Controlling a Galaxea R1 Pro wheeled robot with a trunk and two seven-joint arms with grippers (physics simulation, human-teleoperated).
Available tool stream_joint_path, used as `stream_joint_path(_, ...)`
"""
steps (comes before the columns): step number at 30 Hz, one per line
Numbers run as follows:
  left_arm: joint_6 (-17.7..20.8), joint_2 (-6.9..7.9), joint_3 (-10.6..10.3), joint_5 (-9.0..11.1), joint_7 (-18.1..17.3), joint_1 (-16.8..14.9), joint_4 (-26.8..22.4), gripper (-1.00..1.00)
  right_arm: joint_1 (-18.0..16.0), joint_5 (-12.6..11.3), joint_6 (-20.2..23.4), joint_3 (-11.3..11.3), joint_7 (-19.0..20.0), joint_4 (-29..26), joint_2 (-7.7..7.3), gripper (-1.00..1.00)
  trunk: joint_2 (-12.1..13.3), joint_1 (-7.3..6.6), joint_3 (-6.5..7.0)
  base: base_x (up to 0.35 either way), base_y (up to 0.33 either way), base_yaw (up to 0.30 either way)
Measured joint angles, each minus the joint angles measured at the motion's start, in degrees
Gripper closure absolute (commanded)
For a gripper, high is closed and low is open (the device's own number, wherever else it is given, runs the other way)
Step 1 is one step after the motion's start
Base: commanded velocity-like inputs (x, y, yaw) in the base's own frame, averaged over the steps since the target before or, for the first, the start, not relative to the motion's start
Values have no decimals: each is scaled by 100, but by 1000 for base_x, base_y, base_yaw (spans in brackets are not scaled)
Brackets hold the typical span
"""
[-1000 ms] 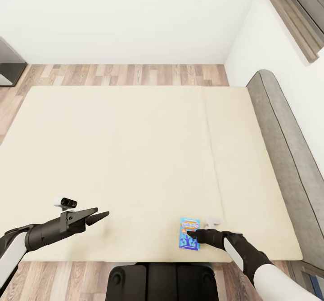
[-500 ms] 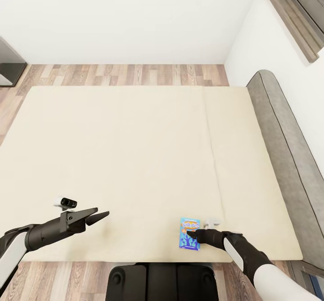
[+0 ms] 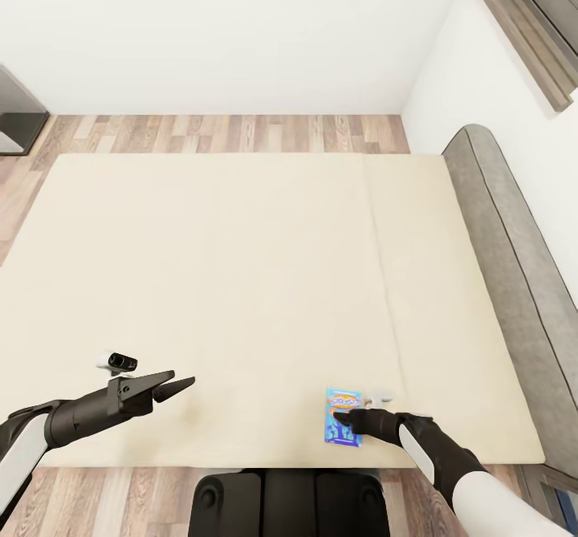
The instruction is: Put all the toys in the child's room - the three board games (two on the bed and one on the table), the two jigsaw puzzles on the table, and the tennis ball on the table - inside the toy box on the table in the child's room.
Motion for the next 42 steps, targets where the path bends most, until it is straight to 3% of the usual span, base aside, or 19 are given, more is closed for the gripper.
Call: stream_joint_path(42, 0, 0, -8, 0, 1, 0, 7, -100, 3, 1, -5, 0, 0, 0, 2, -100, 0, 0, 0, 0, 47, 0)
